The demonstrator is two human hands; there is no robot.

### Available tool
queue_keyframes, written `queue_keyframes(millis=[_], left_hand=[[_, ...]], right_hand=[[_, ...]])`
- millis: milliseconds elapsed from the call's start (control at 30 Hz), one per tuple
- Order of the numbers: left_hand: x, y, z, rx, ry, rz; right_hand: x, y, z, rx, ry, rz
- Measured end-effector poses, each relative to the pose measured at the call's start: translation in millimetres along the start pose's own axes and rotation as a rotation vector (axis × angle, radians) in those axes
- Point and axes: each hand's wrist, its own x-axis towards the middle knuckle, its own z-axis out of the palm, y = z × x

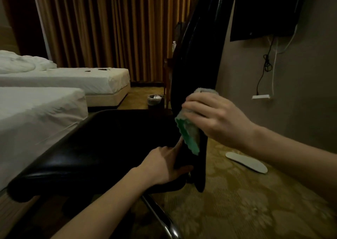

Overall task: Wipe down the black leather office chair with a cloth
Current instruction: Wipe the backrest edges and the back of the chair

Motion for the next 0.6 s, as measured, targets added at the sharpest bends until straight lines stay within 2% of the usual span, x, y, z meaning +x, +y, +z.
queue_keyframes(millis=[133,233,333,433,500,600], left_hand=[[5,10,-11,0.030,-0.088,-0.074],[6,16,-15,0.028,-0.175,-0.148],[1,15,-17,-0.004,-0.158,-0.120],[0,14,-20,0.002,-0.162,-0.112],[4,14,-19,0.018,-0.182,-0.132],[8,13,-17,0.057,-0.156,-0.121]], right_hand=[[32,35,-23,-0.079,0.012,-0.013],[68,79,-52,-0.151,0.056,0.098],[97,111,-69,-0.251,0.095,0.268],[109,106,-63,-0.249,0.129,0.368],[98,79,-48,-0.150,0.113,0.312],[59,24,-19,-0.003,-0.013,0.080]])
